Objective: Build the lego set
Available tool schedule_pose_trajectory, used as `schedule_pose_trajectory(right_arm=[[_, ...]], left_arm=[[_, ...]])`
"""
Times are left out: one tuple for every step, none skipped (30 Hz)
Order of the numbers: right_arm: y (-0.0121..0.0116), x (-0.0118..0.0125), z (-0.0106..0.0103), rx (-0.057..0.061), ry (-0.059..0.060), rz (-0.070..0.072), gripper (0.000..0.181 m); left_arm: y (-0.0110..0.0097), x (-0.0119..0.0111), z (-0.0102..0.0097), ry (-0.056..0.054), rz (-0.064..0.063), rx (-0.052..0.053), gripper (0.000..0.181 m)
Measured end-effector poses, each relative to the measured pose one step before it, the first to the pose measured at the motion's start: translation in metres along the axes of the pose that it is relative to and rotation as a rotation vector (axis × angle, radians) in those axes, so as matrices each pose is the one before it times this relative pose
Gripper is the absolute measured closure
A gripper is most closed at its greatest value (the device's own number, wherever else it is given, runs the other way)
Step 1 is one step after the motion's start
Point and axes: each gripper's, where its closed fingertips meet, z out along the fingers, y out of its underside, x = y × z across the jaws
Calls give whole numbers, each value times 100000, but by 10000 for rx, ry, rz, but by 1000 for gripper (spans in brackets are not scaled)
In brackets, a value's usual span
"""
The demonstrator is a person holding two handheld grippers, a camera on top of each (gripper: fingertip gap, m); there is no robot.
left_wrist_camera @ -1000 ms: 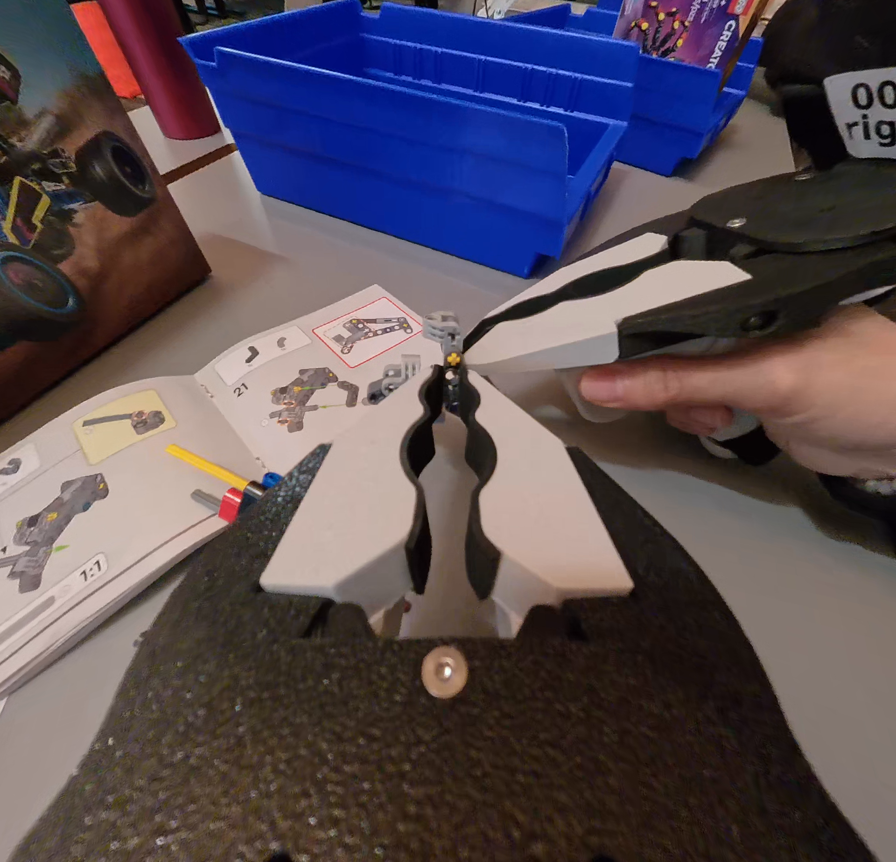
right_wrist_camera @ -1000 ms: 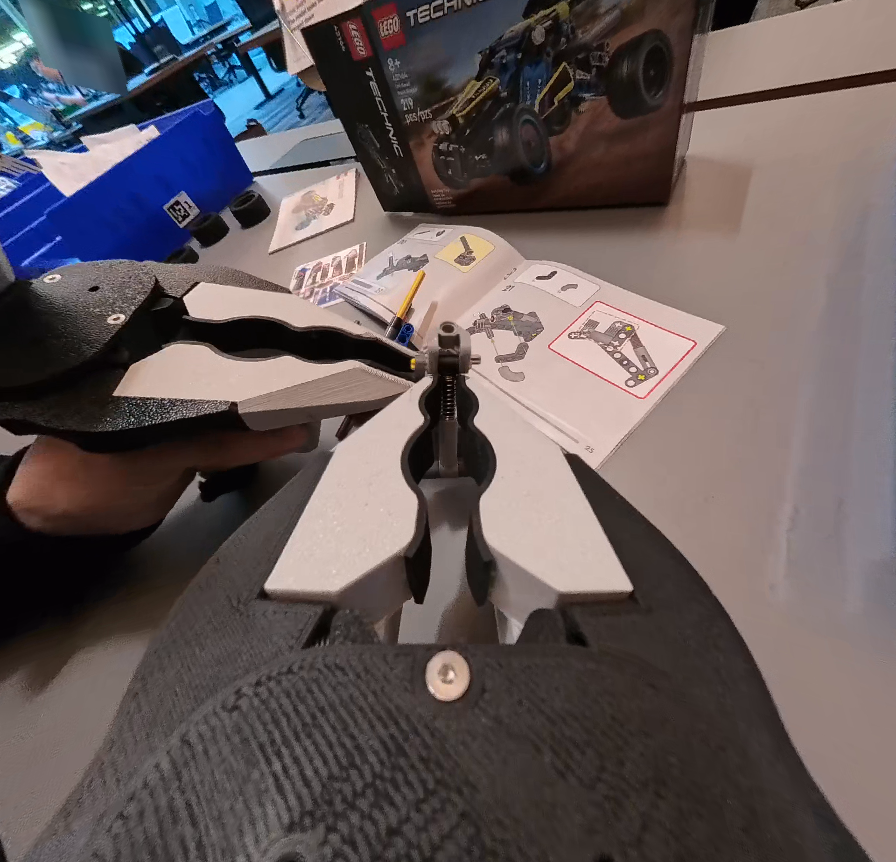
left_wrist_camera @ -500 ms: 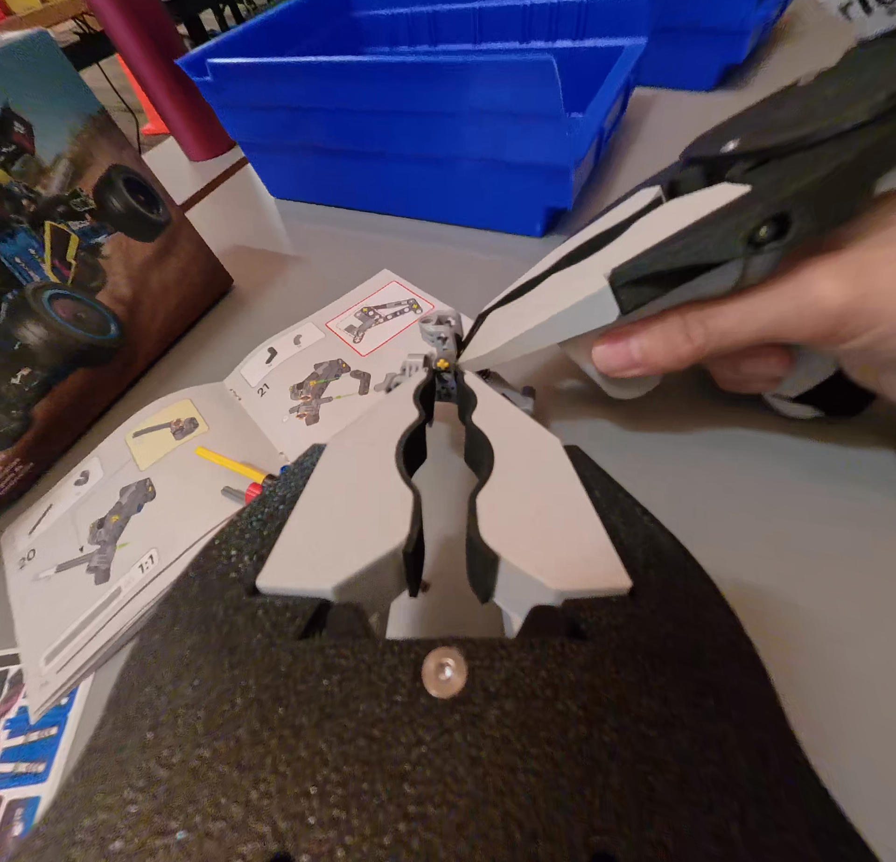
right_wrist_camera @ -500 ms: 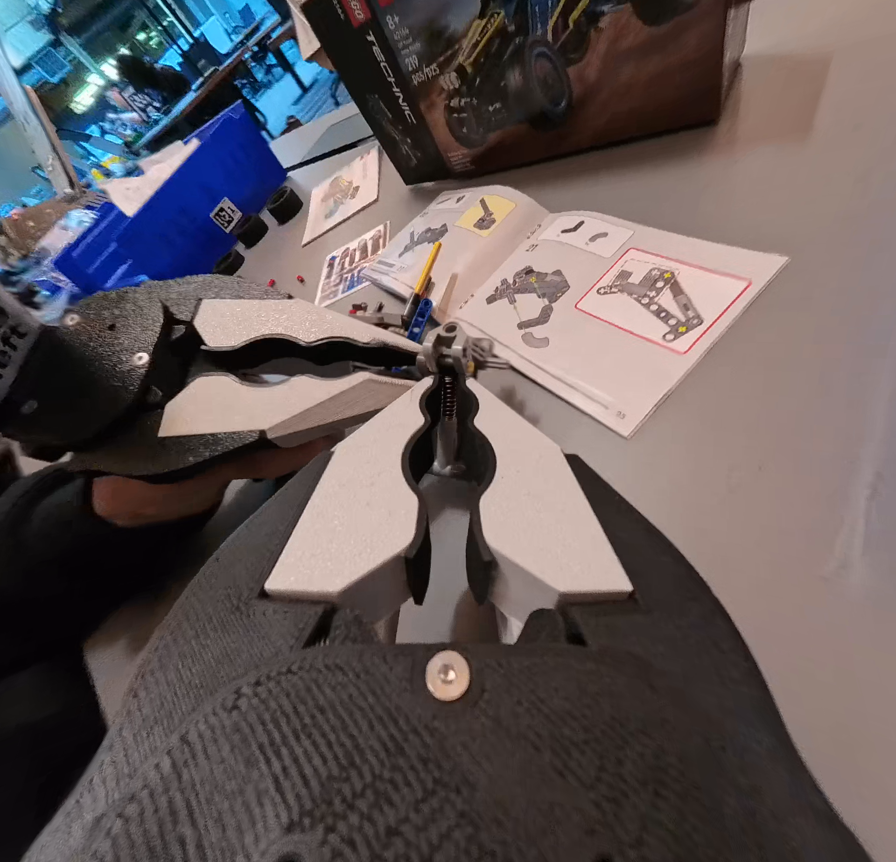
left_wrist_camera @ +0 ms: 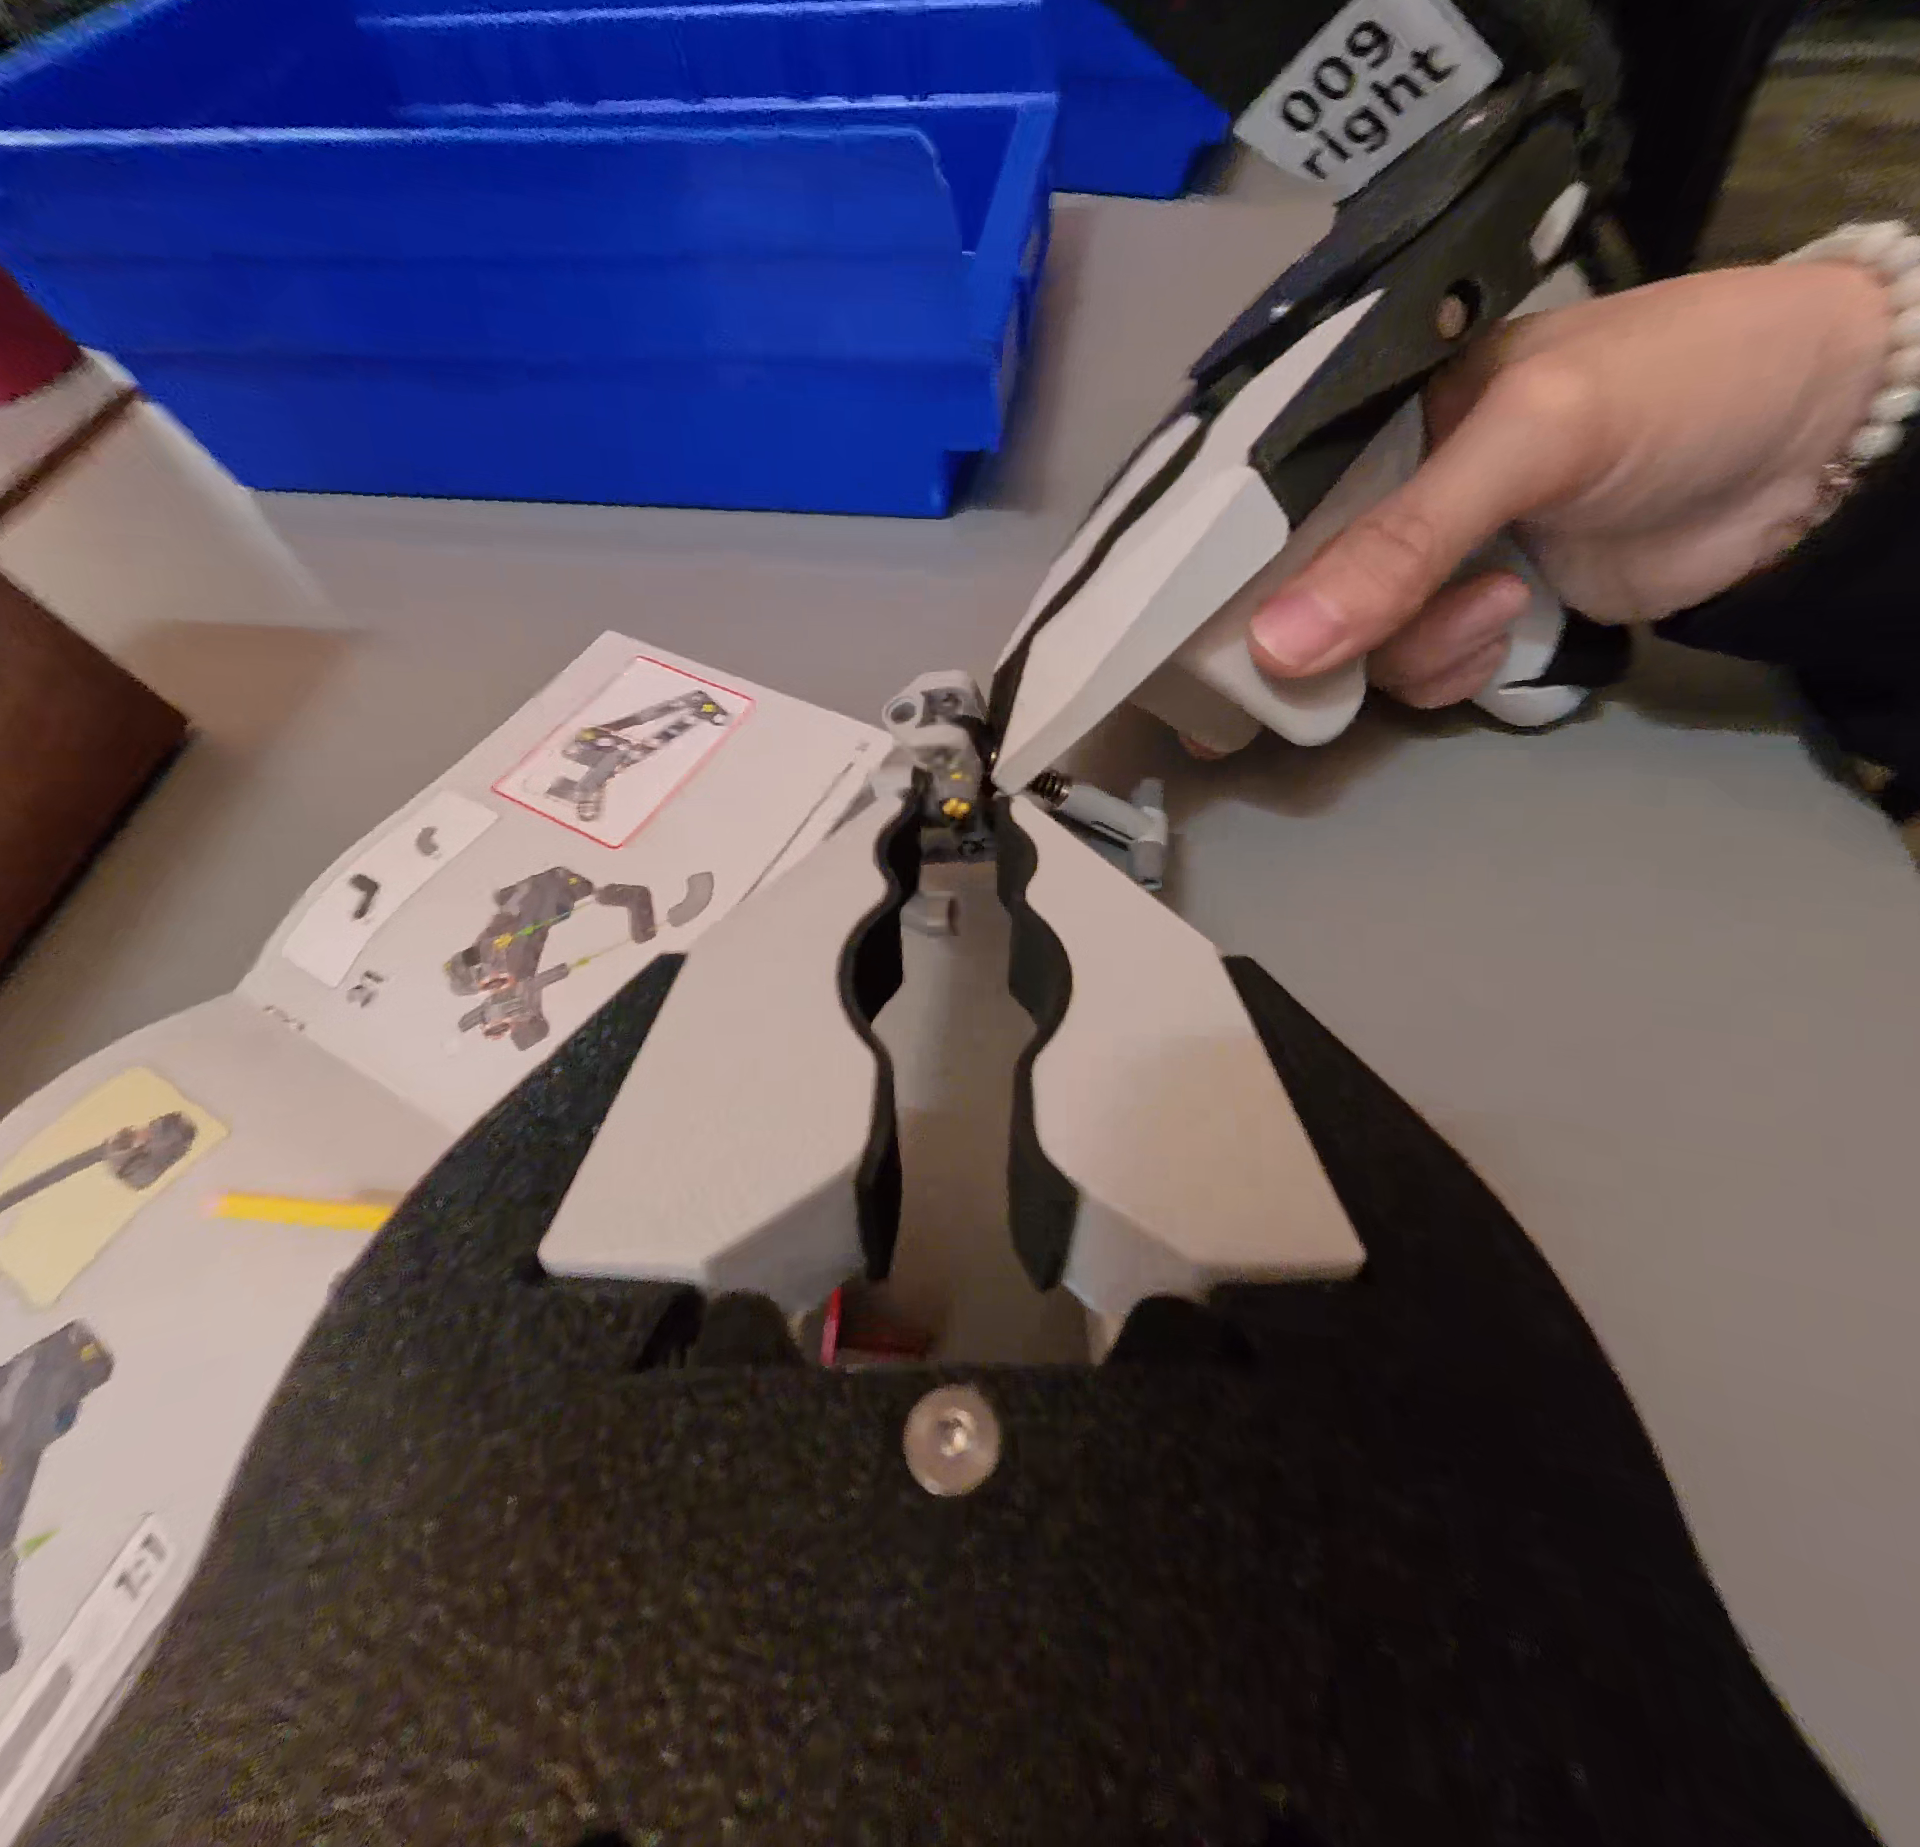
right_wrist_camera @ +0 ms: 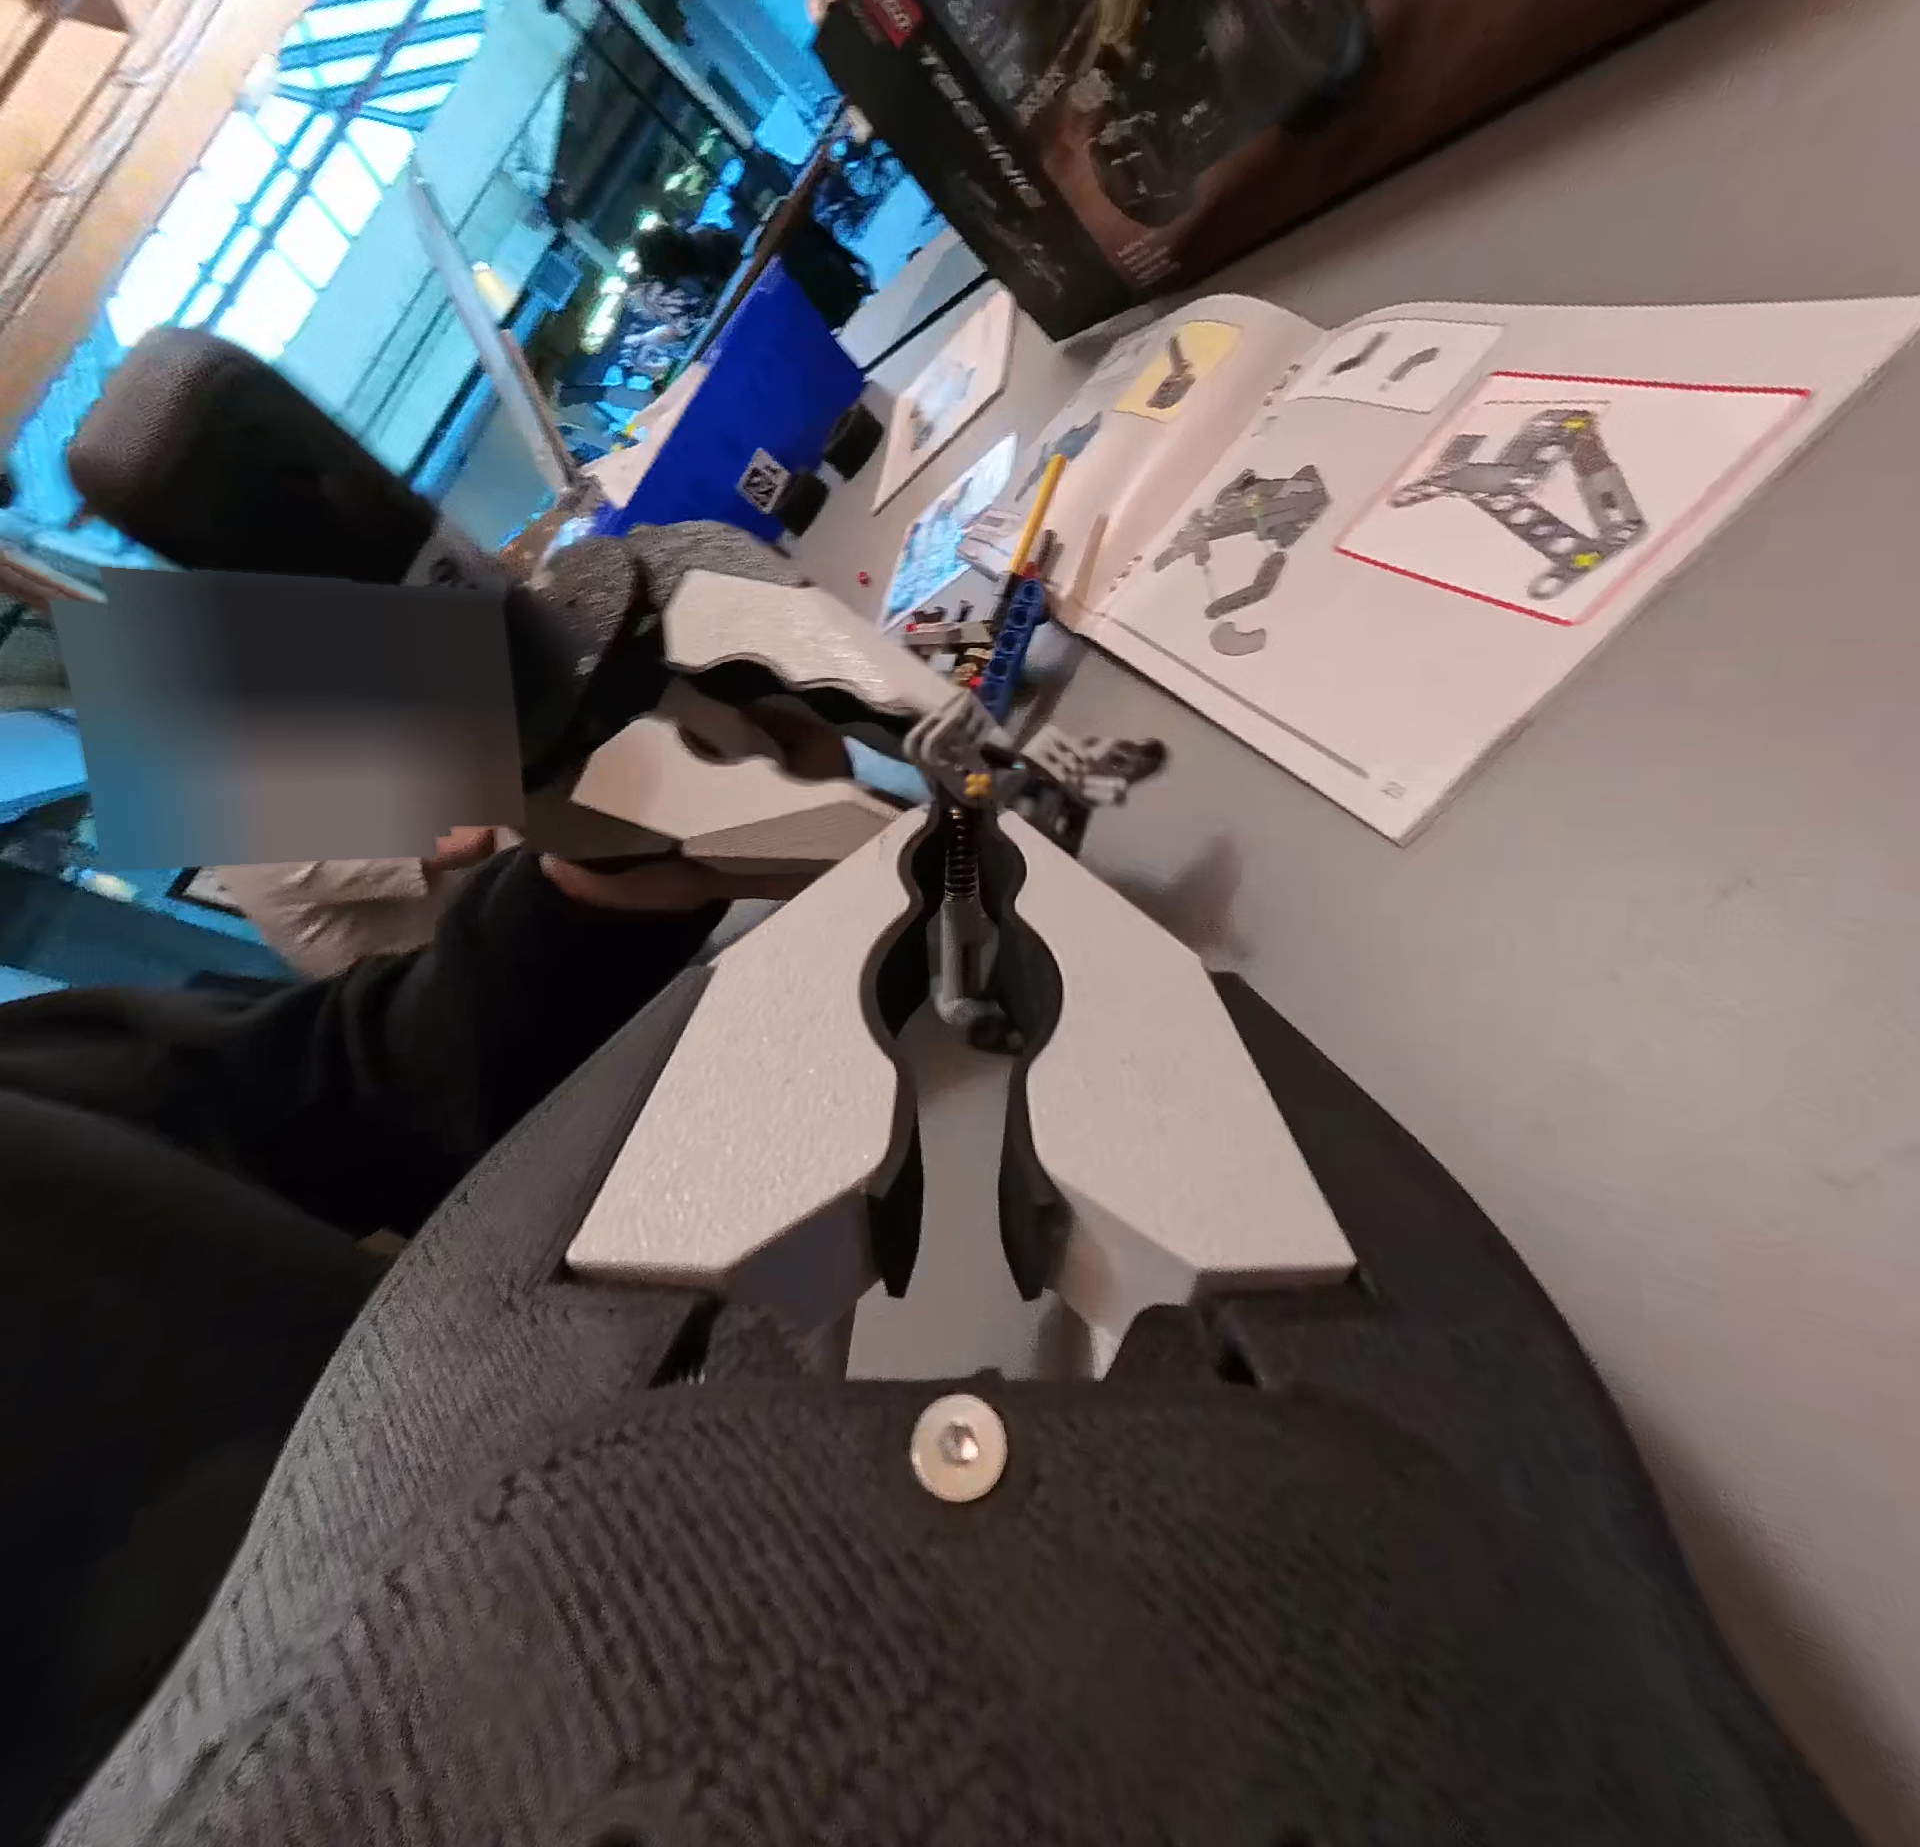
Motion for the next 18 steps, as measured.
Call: schedule_pose_trajectory(right_arm=[[-7,-554,76,5,-355,25,177],[-77,-217,5,61,-188,111,177],[-260,-119,-112,184,-115,39,177],[-203,-279,-98,134,-175,42,178],[-29,-149,-59,14,-81,-16,178],[121,110,-19,-78,103,-110,178],[126,293,-39,-71,230,-137,178],[7,442,-104,-1,335,-102,177],[-89,-207,-36,39,15,-190,177],[-115,-62,46,40,202,-324,177],[4,104,53,-54,355,-417,177],[50,89,-6,-144,354,-393,176],[-42,117,-82,-138,409,-462,175],[-177,340,-136,-39,619,-597,170],[-293,158,-141,42,519,-698,165],[-272,-172,-65,51,276,-658,164],[-280,-226,6,63,193,-534,162],[-251,-273,60,57,81,-461,159]], left_arm=[[100,187,130,276,-116,-101,168],[-110,150,51,186,7,47,169],[-344,-85,-96,-50,167,230,171],[-350,-76,-156,-85,305,258,171],[-121,59,-91,9,226,106,172],[95,68,-39,68,29,-51,172],[63,104,-72,121,-63,-52,173],[-117,127,-126,125,-86,43,176],[-153,36,-106,28,-123,16,177],[-14,-71,-53,-73,-87,-116,177],[71,-68,6,-88,60,-174,177],[64,-55,-4,-76,181,-130,177],[-26,-164,-59,-136,77,-60,177],[-130,-221,-126,-140,-98,-1,177],[-200,-7,-93,25,-120,40,177],[-90,129,-27,116,-113,-24,177],[101,51,48,51,-91,-137,177],[164,53,83,33,13,-146,177]])
